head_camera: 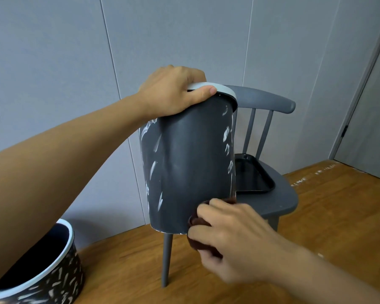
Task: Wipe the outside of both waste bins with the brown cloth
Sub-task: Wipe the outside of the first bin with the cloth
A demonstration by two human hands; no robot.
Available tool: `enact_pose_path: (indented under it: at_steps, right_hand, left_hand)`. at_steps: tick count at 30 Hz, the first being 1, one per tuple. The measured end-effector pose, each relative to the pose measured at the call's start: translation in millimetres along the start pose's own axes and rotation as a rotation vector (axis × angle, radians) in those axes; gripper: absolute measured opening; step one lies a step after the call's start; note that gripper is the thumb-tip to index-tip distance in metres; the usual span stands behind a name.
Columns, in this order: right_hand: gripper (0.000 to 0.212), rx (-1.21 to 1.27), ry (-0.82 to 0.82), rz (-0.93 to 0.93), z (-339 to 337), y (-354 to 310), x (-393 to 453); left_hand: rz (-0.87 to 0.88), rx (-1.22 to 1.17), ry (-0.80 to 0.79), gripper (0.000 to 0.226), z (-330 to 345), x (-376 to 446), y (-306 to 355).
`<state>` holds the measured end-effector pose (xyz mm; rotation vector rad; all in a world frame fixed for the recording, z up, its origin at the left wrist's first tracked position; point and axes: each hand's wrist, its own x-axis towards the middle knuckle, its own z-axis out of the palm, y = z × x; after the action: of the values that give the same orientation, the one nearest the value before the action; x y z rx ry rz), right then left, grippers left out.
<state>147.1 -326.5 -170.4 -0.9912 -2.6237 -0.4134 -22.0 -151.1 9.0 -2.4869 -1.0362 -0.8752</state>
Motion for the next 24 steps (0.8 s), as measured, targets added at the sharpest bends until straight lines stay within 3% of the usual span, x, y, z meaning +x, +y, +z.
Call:
enact_pose_path:
  at_steps: [2,7,9,13,15,20,22,24]
  right_hand:
    - [0.021,0.047,0.061,0.071,-4.0,2.8,5.0]
    - [0.027,0.024,0.494,0.370,-21.8,29.1,39.7]
    - [0.026,-0.016,0.443,0.321,-18.3,23.7,38.1]
    - [0.018,-0.018,0.068,0.023,-3.8,-9.1,14.1]
    - [0.020,0.029,0.115,0.063,-3.1,-6.2,15.6]
    - [0.030,0.047,0.584,0.430,-18.8,35.7,36.7]
    - [0.031,0.056,0.545,0.392,-14.8,36.1,34.7]
    - [0.027,0.070,0.366,0.225,-8.6,23.3,27.1]
  left_hand:
    - [0.004,0.012,0.000,0.047,0.1,-0.5,1.4]
    - [0.009,0.007,0.008,0.047,0.9,0.0,-0.1]
    - [0.008,0.001,0.004,0.049,0.9,0.2,-1.7]
    - [0.021,-0.014,0.007,0.048,-0.3,-1.2,-1.8]
    - [0.034,-0.022,0.009,0.045,0.0,-1.6,-0.3]
    - [0.058,-0.047,0.010,0.035,-1.9,-3.7,-3.4]
    - [0.053,-0.075,0.002,0.030,-3.6,-5.9,-5.6]
    - [0.044,-0.103,-0.022,0.028,-6.5,-9.1,-7.0]
